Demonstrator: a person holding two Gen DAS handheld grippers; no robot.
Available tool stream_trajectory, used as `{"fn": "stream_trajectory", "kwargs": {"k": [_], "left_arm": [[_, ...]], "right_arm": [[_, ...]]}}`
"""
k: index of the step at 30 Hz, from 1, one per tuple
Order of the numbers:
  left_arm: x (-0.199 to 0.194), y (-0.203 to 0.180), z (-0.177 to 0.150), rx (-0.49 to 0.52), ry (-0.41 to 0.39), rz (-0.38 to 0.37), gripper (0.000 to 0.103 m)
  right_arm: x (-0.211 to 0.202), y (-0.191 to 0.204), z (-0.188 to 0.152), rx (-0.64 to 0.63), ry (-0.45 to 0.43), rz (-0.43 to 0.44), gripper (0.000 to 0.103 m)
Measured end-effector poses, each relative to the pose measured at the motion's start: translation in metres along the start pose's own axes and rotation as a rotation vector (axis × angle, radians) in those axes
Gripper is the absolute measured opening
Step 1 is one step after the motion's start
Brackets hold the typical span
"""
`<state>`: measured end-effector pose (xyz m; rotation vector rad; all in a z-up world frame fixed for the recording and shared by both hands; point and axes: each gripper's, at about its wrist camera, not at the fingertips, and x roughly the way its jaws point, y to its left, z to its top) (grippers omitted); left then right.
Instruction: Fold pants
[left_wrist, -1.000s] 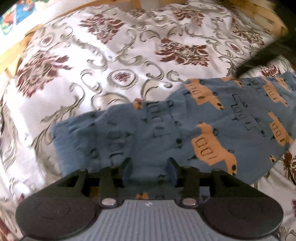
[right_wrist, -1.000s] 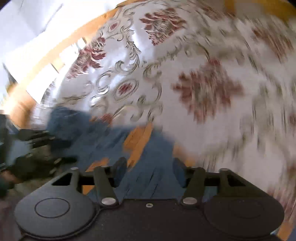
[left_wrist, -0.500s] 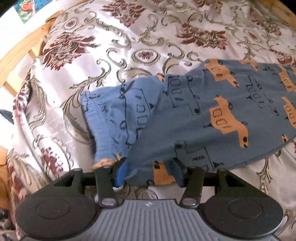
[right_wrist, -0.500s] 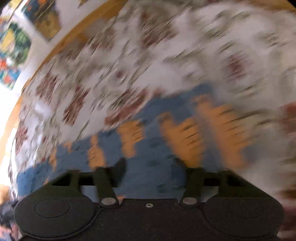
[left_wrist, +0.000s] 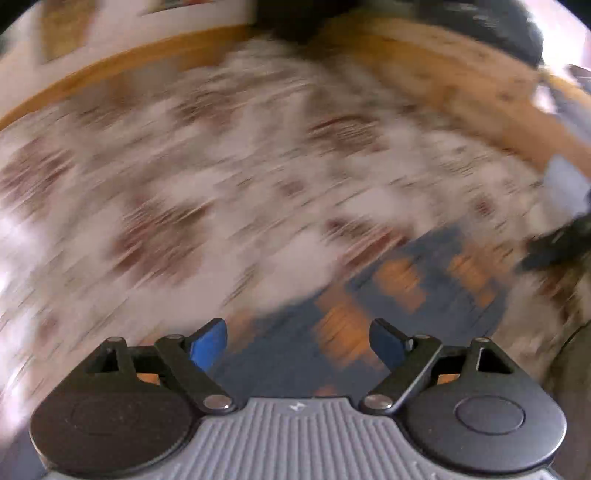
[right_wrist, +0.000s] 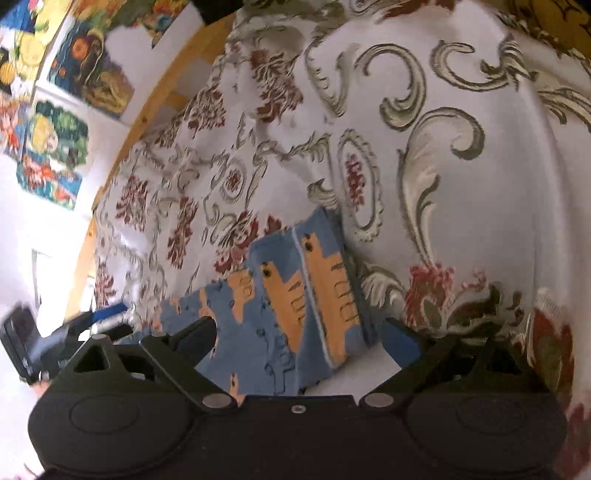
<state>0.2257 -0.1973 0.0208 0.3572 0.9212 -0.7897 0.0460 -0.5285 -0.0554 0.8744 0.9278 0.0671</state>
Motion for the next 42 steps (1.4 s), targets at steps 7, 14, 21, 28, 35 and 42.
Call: {"fn": "stream_trajectory", "kwargs": {"k": [7,14,21,28,35,42], "left_arm": [[0.116,-0.074,0.099,0.155,0.114,-0.244,0.085],[0.194,-0.097,0.11,0.187,0.328,-0.387,0.068],[0.217,-0.101,0.117,0.174,0.437,-0.432,0.066],[0.219,-0.114,0.11,0.222,0.413,-0.403,0.062],[0.211,-0.124,0.097,0.21,0.384,-0.378,0.05],[0.194,-0.149,0.097,0.208,0.318,-0.346,0.023]], "right_arm": [[-0.009,-0.008,-0.011,0.095,-0.037,0.066,0.092],[-0.016,-0.021,-0.037,0.36,-0.016,0.076,0.081],[0.002,-0.028,-0.049,0.682,-0.244,-0.066,0.071],[0.015,-0.03,-0.074,0.779,-0.374,-0.092,0.05],[0.026,-0.026,-0.079,0.753,-0.395,-0.167,0.02],[0.011,-0.003,-0.076,0.592,-0.538,-0.207,0.01]]}}
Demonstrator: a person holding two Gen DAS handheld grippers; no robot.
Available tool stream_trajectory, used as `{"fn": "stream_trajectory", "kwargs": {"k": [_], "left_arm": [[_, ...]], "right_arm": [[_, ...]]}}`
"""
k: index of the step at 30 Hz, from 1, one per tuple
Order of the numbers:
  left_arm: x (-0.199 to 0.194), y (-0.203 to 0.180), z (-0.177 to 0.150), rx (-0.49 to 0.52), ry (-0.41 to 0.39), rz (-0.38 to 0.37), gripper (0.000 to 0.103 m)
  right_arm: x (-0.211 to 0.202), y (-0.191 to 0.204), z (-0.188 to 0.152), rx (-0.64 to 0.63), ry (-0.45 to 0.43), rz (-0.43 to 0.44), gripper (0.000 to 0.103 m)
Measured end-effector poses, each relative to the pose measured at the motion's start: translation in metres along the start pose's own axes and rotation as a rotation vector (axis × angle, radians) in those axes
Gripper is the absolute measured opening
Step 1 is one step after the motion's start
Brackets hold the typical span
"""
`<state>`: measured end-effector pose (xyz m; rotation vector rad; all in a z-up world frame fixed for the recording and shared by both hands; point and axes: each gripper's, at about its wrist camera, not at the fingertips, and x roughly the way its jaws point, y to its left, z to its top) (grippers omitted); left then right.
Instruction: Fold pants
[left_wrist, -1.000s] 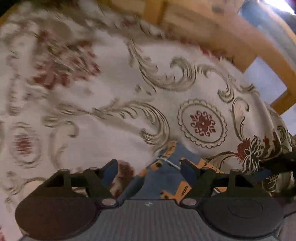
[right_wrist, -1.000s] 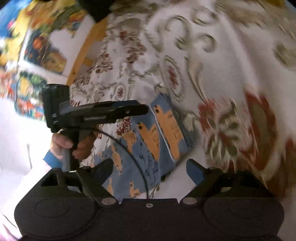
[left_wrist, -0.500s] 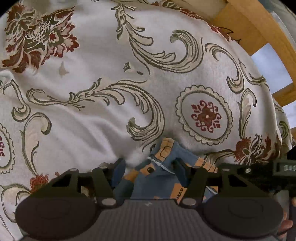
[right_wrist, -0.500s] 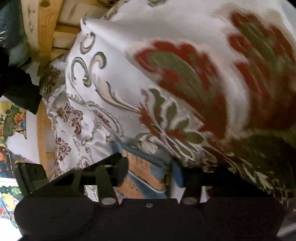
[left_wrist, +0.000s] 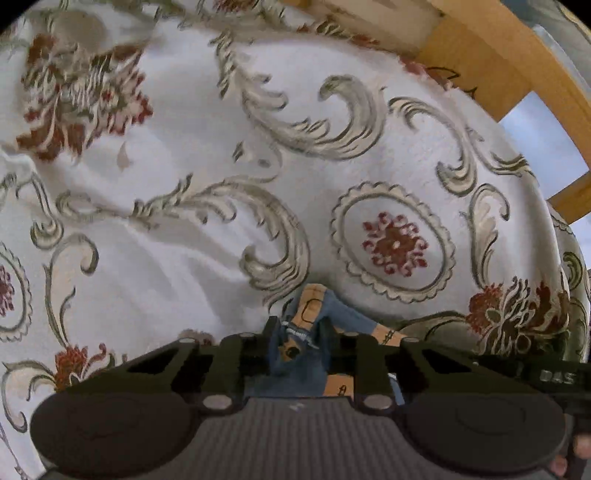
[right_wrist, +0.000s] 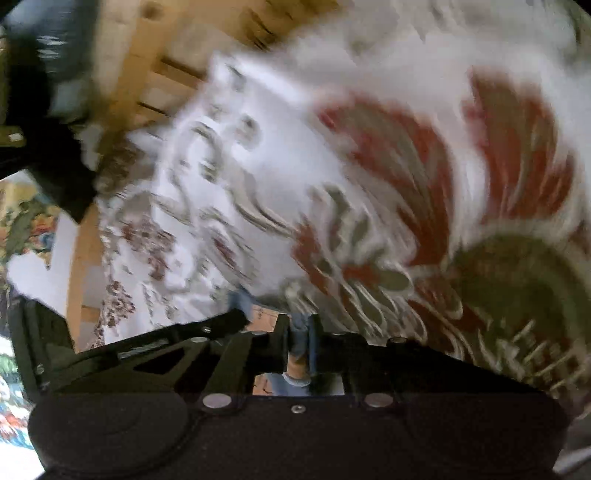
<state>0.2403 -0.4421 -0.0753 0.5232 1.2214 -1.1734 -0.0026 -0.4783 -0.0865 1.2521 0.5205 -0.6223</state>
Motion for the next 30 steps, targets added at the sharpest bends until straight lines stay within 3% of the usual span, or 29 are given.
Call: {"fn": "stream_trajectory", "kwargs": {"k": [3,6,8,9,11,16,21,25,30], "left_arm": [[-0.014,-0.012,-0.003,0.009,-0.092,-0.037,0.022],[-0.011,-0.018,-0.004,0.01,-0.106,-0.027,0.023],[0.0,-0.021,-0.007,0.014,-0.08,0.014,0.03],[0.001,-0.02,-0.009,0.015,-0.093,0.025,0.038],[-0.001,-0.021,-0.013,0.007,-0.123,0.034,0.042],[-0.027,-0.005,-0.02,-0.071,-0.198,0.034,0.056],[-0.067,0.014,-0.038,-0.195,-0.238,-0.001,0.06],[-0.078,0.035,-0.071,-0.327,-0.239,-0.119,0.06],[-0.072,0.059,-0.12,-0.475,-0.24,-0.173,0.062]], "right_arm": [[-0.007,0.002,0.007,-0.013,-0.062,0.012,0.01],[0.006,-0.002,0.01,0.018,-0.013,-0.021,0.01],[0.011,-0.001,0.01,0.004,-0.008,-0.036,0.01],[0.011,-0.001,0.009,-0.003,-0.011,-0.04,0.01],[0.012,-0.001,0.009,-0.009,-0.014,-0.045,0.01],[0.013,-0.001,0.008,-0.008,-0.015,-0.042,0.01],[0.006,0.0,0.007,-0.056,-0.023,-0.022,0.011],[-0.002,0.013,0.0,-0.185,-0.05,0.021,0.011],[-0.013,0.048,-0.023,-0.494,-0.093,0.077,0.011]]}}
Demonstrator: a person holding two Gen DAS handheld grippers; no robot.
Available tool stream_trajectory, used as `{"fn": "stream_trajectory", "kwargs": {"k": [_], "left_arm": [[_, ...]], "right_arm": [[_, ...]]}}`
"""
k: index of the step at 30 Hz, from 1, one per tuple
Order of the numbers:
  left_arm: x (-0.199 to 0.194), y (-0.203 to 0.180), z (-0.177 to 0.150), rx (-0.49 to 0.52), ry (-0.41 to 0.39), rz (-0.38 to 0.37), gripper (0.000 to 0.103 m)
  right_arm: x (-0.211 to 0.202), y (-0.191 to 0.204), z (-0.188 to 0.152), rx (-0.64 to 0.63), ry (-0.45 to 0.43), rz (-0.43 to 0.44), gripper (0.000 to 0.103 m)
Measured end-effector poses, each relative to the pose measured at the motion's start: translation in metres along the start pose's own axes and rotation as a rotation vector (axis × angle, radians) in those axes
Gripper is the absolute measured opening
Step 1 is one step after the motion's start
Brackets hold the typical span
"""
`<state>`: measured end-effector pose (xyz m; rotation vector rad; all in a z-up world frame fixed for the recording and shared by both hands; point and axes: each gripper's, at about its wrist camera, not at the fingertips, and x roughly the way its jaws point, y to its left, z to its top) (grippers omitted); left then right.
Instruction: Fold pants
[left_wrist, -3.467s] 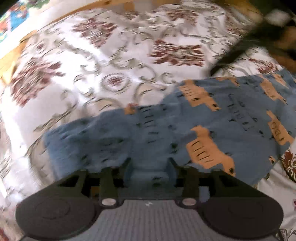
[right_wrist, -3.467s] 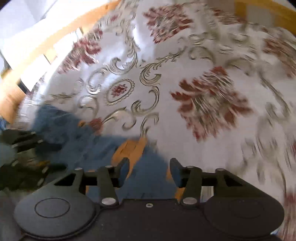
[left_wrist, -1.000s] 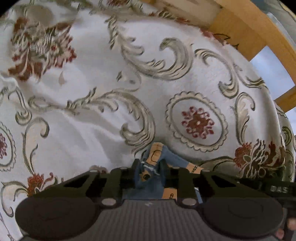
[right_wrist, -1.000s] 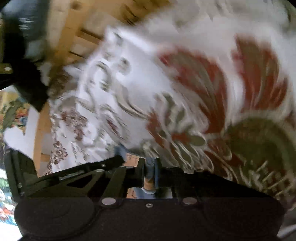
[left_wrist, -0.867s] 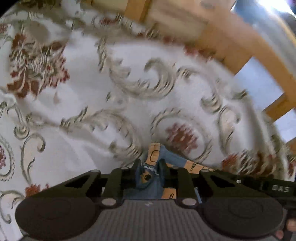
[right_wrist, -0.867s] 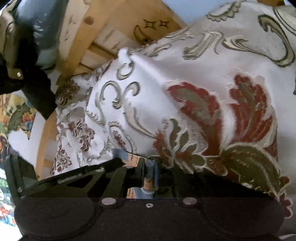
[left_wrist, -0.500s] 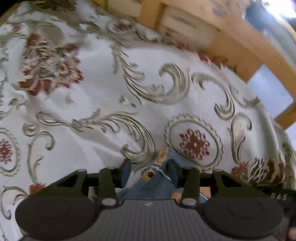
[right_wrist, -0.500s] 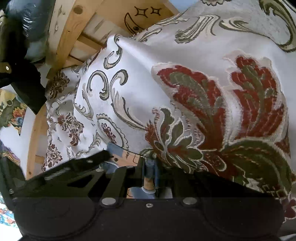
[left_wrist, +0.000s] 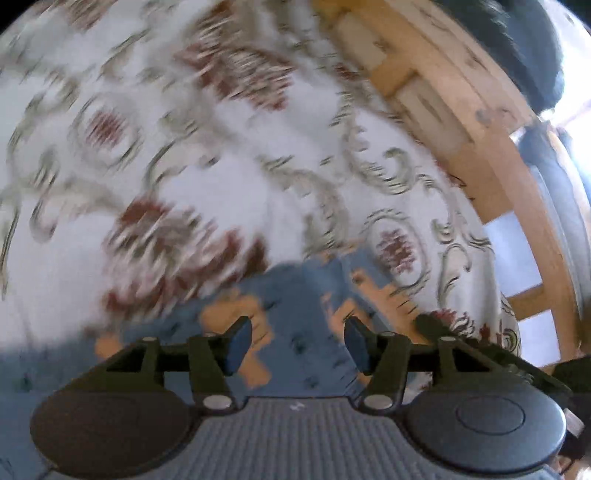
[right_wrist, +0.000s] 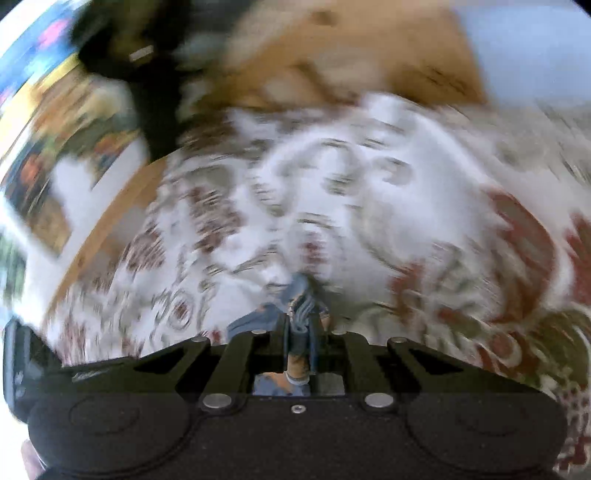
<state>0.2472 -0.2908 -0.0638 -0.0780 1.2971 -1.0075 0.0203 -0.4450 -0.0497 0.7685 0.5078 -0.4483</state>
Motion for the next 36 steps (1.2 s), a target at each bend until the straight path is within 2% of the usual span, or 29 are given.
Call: {"fn": "stream_trajectory", "kwargs": {"k": [2,4,7,11,18,20,23,26,29,31,33,36], "left_arm": [[-0.006,0.02,-0.011,-0.091,-0.002,-0.039,0.062],[-0.017,0.036,-0.02,-0.146,-0.021,-0.09,0.067],[-0.039,0.051,-0.026,-0.167,-0.061,-0.157,0.082],[-0.059,0.059,-0.022,-0.171,-0.073,-0.236,0.086],[-0.047,0.064,-0.022,-0.196,-0.017,-0.343,0.09],[-0.041,0.064,-0.022,-0.201,-0.009,-0.342,0.09],[-0.036,0.066,-0.023,-0.201,-0.007,-0.301,0.088],[-0.036,0.068,-0.024,-0.203,-0.016,-0.257,0.079],[-0.037,0.071,-0.024,-0.212,-0.022,-0.211,0.056],[-0.04,0.073,-0.026,-0.216,-0.025,-0.184,0.031],[-0.044,0.075,-0.028,-0.218,-0.037,-0.17,0.021],[-0.056,0.079,-0.034,-0.218,-0.07,-0.186,0.016]], "right_arm": [[-0.004,0.023,-0.007,-0.161,-0.033,0.017,0.011],[-0.008,0.048,-0.019,-0.33,-0.064,0.034,0.01],[-0.011,0.083,-0.043,-0.569,-0.094,0.047,0.01],[-0.01,0.114,-0.076,-0.801,-0.09,0.067,0.01],[-0.004,0.14,-0.115,-1.04,-0.067,0.106,0.01],[-0.003,0.143,-0.123,-1.084,-0.056,0.114,0.01],[-0.002,0.148,-0.133,-1.148,-0.046,0.118,0.01],[-0.002,0.151,-0.142,-1.193,-0.034,0.124,0.01],[-0.003,0.153,-0.152,-1.247,-0.041,0.11,0.01],[-0.005,0.155,-0.159,-1.286,-0.065,0.086,0.01],[-0.008,0.158,-0.166,-1.327,-0.098,0.054,0.01],[-0.012,0.163,-0.18,-1.344,-0.103,0.027,0.01]]}}
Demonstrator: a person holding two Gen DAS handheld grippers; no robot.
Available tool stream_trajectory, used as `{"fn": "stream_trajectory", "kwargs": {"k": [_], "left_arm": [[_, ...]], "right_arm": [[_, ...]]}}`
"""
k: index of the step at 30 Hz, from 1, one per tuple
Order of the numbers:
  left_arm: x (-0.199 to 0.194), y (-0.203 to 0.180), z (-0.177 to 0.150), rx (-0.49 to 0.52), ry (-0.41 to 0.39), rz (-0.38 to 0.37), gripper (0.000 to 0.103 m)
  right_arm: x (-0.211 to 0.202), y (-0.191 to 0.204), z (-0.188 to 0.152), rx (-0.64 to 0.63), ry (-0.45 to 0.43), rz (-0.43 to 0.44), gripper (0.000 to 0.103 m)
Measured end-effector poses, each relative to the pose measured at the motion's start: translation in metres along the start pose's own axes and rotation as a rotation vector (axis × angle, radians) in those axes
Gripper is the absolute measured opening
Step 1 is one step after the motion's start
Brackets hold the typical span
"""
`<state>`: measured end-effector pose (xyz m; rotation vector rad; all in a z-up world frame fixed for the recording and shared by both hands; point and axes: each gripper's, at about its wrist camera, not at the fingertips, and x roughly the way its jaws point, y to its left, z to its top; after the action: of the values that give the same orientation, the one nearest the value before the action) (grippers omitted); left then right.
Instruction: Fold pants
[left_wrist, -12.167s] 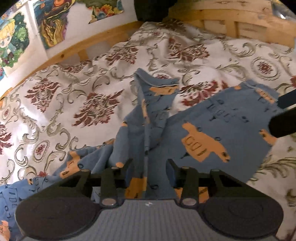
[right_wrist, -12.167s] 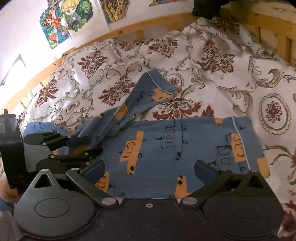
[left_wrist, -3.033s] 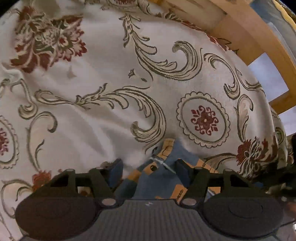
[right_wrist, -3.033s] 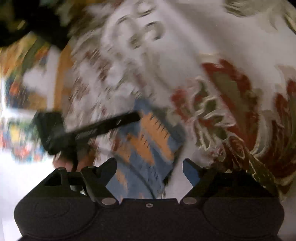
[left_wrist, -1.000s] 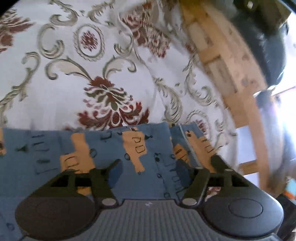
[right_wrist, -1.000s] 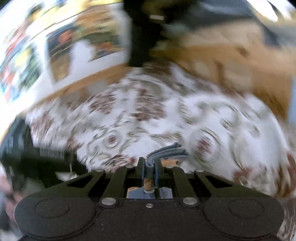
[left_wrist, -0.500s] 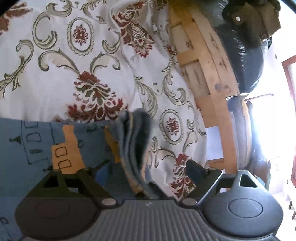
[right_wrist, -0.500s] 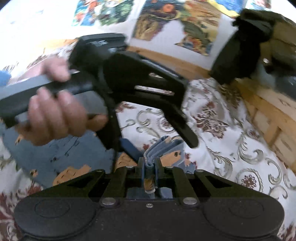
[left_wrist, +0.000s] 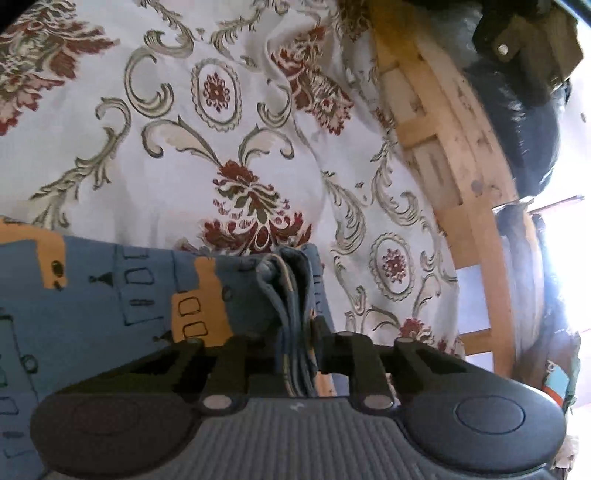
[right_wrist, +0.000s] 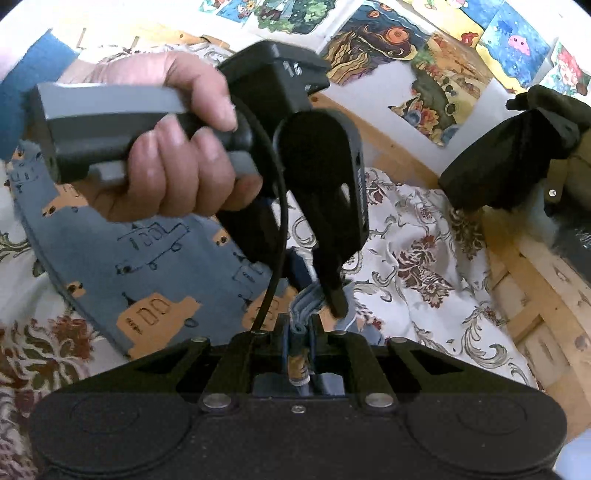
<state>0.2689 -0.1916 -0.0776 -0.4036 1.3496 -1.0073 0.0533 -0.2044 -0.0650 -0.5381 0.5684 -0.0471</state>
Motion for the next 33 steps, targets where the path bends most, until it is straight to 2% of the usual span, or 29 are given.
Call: {"fn": "stream_trajectory", "kwargs": {"k": [8,14,17,18,19,21,23,26,28,31,33], "left_arm": [[-0.031,0.01,-0.022,0.037,-0.054,0.002,0.013],[-0.034,0.034,-0.038,0.054,-0.076,0.064,0.013],[-0.031,0.051,-0.04,0.005,-0.065,0.039,0.027],[-0.031,0.056,-0.041,-0.013,-0.065,0.027,0.045],[-0.031,0.06,-0.042,-0.027,-0.073,0.027,0.057],[-0.032,0.065,-0.043,-0.048,-0.087,0.019,0.057],[-0.033,0.071,-0.043,-0.084,-0.087,0.011,0.056],[-0.029,0.076,-0.04,-0.12,-0.08,0.025,0.043],[-0.027,0.076,-0.039,-0.128,-0.074,0.029,0.025],[-0.025,0.073,-0.038,-0.133,-0.072,0.047,0.016],[-0.026,0.071,-0.039,-0.126,-0.085,0.053,0.013]], "right_arm": [[-0.012,0.029,0.006,-0.031,-0.012,0.036,0.01],[-0.001,0.049,0.0,-0.07,0.018,0.087,0.011],[0.005,0.055,-0.004,-0.086,0.035,0.095,0.012],[0.006,0.056,-0.005,-0.09,0.037,0.093,0.012],[0.006,0.058,-0.005,-0.094,0.035,0.092,0.012],[0.006,0.059,-0.006,-0.096,0.035,0.091,0.013],[0.007,0.058,-0.005,-0.089,0.038,0.092,0.013],[0.007,0.057,-0.006,-0.084,0.037,0.09,0.013],[0.007,0.056,-0.006,-0.082,0.035,0.091,0.013],[0.008,0.055,-0.007,-0.073,0.035,0.094,0.013],[0.008,0.055,-0.006,-0.072,0.034,0.094,0.013]]}}
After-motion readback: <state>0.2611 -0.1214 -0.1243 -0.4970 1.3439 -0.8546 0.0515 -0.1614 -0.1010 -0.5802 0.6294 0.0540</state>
